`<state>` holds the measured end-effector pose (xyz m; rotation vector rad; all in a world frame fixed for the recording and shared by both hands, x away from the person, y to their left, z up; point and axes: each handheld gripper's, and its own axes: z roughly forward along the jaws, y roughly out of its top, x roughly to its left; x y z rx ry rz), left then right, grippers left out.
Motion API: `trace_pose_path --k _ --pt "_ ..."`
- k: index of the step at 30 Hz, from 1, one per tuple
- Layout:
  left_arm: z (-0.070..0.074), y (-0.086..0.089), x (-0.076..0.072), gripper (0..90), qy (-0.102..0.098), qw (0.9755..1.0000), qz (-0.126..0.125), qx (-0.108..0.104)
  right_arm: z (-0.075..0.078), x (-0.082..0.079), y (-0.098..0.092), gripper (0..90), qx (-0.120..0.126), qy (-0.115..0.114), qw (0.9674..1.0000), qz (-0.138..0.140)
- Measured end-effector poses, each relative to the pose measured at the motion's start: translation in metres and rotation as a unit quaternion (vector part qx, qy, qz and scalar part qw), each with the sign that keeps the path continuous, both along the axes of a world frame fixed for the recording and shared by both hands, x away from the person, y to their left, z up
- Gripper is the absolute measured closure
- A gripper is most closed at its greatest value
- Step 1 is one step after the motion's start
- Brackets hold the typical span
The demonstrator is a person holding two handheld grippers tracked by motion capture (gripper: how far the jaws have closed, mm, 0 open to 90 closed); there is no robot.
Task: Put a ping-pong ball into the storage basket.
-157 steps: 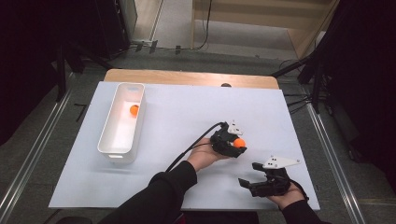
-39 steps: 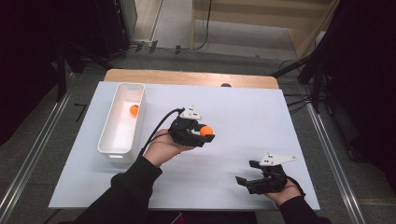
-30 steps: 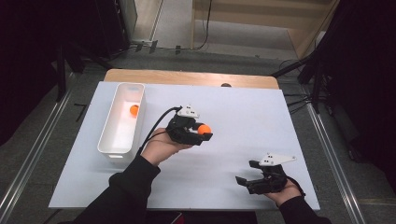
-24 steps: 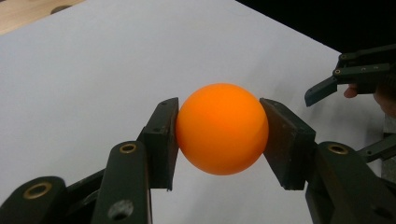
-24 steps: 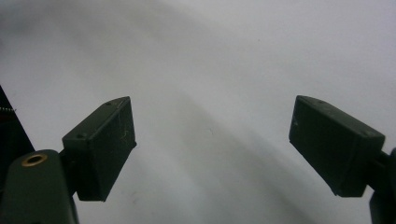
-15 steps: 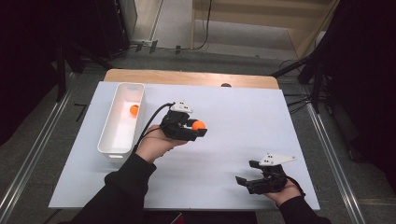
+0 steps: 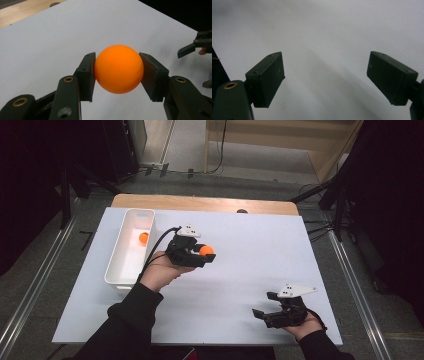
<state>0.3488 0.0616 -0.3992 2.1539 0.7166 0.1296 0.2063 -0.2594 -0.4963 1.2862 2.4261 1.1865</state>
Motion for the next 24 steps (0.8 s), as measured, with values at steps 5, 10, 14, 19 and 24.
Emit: trace_pose_path --k 5,10,14,19,24 --pt "0.002 0.004 0.002 50.1 0.004 1.0000 0.004 -0.008 0.000 0.000 0.000 13.0 0.000 0.000 1.0000 0.000" --pt "0.005 0.009 0.004 50.1 0.006 0.9999 0.010 -0.008 0.000 0.000 0.000 12.9 0.000 0.000 1.0000 0.000" --pt "0.007 0.013 0.006 50.1 0.009 0.9998 0.016 -0.010 0.000 0.000 0.000 12.9 0.000 0.000 1.0000 0.000" --pt "0.010 0.019 0.008 50.1 0.010 0.9997 0.021 -0.010 0.000 0.000 0.000 12.9 0.000 -0.001 1.0000 0.000" --pt "0.013 0.025 0.011 50.1 0.007 0.9995 0.029 -0.011 0.000 0.000 0.000 13.0 0.000 -0.001 1.0000 0.000"
